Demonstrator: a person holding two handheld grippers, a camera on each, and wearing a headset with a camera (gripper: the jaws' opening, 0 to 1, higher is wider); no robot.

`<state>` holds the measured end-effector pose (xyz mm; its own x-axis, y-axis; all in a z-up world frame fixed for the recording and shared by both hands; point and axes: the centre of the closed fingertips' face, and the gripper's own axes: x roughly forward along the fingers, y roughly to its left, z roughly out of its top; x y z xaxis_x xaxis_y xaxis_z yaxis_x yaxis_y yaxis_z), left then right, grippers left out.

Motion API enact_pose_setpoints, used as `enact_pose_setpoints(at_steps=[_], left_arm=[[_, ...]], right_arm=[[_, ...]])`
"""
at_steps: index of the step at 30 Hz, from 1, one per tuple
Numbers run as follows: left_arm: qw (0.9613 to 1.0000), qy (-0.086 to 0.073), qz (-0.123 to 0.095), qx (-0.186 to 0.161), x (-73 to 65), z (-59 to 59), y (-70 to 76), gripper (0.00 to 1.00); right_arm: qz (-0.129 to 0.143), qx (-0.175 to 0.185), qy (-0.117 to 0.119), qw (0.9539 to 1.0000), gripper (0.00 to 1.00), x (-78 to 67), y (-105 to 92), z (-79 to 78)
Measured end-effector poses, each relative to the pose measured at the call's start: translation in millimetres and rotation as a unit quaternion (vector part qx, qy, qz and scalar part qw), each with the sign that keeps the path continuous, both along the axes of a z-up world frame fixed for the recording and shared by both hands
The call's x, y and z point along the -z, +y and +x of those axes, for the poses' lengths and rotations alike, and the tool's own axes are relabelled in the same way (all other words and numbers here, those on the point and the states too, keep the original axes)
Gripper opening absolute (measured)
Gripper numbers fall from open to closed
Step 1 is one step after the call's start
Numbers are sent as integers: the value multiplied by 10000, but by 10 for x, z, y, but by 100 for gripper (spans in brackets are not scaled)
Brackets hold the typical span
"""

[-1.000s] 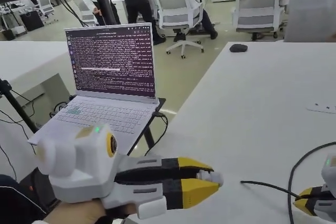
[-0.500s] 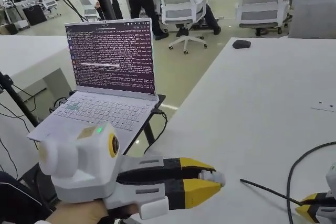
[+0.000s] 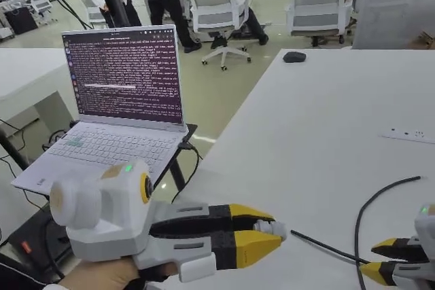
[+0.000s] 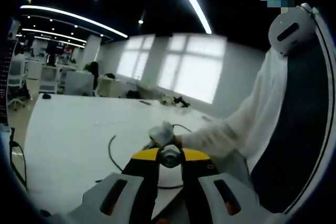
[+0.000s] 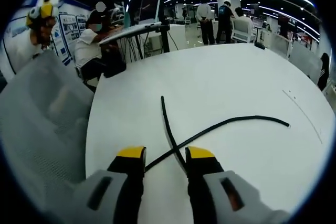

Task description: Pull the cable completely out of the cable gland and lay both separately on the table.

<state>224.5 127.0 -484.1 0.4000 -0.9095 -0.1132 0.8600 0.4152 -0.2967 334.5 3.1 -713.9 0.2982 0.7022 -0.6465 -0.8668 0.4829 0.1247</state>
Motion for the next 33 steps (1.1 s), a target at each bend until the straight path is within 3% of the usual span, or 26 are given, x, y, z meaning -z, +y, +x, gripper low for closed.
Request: enact_pose_setpoints(at_steps=[3,4,7,10,14,17,19,23,26,28,33], left_arm=[[9996,156,174,-134,155,133,29,16],[9995,177,237,-133,215,180,25,16],[9988,257,407,-43,357,254,-7,16],[9983,338,465,43,518,370,-90,16],[9960,592,659,104,806,501,-185,16],[9939,811,728,190,1048,594,-281,16],[9909,901,967,270,1290,685,-350,16],[9876,999,1196,195,1585,865,-440,16],[9814,1003,1624,-193,1888,1080,-419,16],[9785,1023,1772,-273,2051,1158,-447,16],[9706,1008,2153,-381,2368,1196,-534,16]], right_arm=[[354,281,-204,9988,37,-185,-34,-23],[588,444,-157,9972,38,-278,-62,-64],[836,670,-141,9941,39,-424,-152,-157],[867,907,-158,9920,40,-509,-319,-299],[879,1173,-116,9891,42,-552,-469,-492],[810,1335,-121,9877,42,-581,-590,-644],[811,1545,-96,9846,41,-593,-715,-770],[672,1926,-3,9790,41,-548,-948,-968],[663,2284,28,9713,41,-554,-1118,-1115],[665,2440,64,9675,41,-556,-1192,-1213],[591,2636,70,9628,41,-576,-1292,-1390]])
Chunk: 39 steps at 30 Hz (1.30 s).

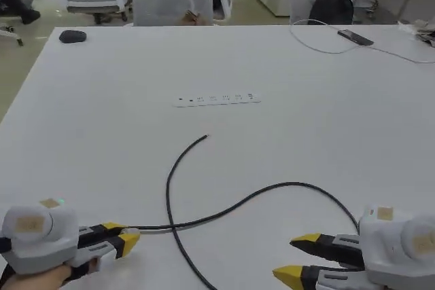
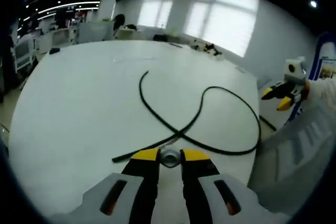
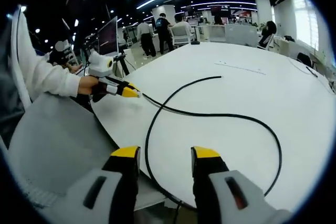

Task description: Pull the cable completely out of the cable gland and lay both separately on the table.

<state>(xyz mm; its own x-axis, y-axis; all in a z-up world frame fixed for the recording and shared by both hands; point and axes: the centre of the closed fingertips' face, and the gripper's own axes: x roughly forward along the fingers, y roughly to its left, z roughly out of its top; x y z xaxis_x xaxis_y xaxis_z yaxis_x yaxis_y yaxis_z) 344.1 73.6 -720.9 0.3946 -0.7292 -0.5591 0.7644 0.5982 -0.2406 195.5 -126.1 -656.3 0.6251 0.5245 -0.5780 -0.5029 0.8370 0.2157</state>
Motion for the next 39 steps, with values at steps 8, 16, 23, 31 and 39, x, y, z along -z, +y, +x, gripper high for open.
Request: enact_pose_setpoints(at_steps=[8,16,23,31,39], left_arm=[[9991,-32,409,45,283,-31,-16,17],[9992,34,389,10,301,-32,13,17],[9991,104,216,-361,129,0,105,19],[9994,31,23,-336,-318,-79,231,37],[9995,-188,-136,-220,-927,-447,533,56]], right_arm=[[27,441,0,9990,42,-31,-90,-146],[30,450,-24,9990,43,-41,-85,-184],[54,258,-126,9996,43,-112,21,-106],[91,-78,-277,9995,46,-210,133,-24],[226,-191,-378,9988,51,-271,171,-52]])
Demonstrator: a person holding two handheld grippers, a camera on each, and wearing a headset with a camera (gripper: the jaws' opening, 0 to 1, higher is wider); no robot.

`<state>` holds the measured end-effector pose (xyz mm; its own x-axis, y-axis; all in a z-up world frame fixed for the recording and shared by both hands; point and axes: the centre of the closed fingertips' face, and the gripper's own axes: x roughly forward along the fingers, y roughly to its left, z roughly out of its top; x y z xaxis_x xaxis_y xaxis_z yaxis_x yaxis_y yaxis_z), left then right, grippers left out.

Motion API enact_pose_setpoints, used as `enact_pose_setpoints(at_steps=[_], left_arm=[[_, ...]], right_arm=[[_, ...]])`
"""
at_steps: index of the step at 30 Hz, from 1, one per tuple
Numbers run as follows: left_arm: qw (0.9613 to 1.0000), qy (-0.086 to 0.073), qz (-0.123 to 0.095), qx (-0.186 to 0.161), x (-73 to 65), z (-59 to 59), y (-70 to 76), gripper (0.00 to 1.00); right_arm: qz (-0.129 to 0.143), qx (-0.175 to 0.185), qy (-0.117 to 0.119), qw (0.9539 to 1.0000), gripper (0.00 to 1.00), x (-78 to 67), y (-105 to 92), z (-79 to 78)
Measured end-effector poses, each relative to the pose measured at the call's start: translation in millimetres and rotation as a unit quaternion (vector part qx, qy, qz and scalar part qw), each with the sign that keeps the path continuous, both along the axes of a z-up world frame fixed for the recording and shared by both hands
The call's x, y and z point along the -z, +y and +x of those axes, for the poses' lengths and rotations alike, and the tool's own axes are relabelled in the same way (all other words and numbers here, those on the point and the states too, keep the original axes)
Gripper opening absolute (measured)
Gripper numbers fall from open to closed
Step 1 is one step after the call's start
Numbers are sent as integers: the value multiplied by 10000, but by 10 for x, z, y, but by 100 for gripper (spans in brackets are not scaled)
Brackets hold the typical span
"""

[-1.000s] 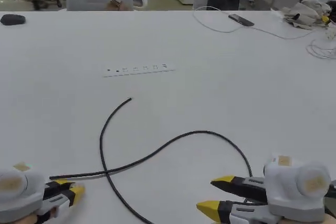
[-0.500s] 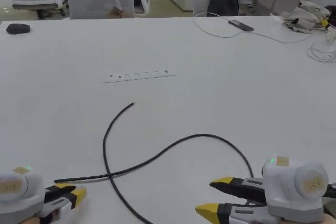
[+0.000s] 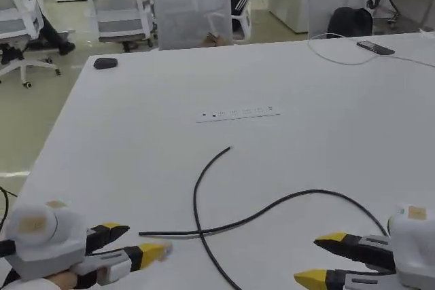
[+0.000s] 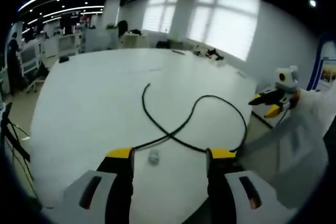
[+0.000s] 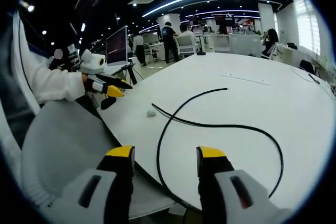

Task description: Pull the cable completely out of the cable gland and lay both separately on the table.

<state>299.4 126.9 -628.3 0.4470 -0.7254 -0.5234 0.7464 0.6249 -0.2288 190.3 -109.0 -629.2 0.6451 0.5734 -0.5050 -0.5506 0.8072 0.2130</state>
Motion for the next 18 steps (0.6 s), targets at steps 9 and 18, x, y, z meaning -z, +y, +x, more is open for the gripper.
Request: enact_pose_setpoints(at_steps=[9,18], left_arm=[[9996,4,-268,21,-507,-572,365,61],[9987,-94,-392,-313,-640,-768,597,61]], right_arm=[[-24,152,-35,9999,54,-195,-174,-298],[3,423,109,9990,54,-149,-208,-454]])
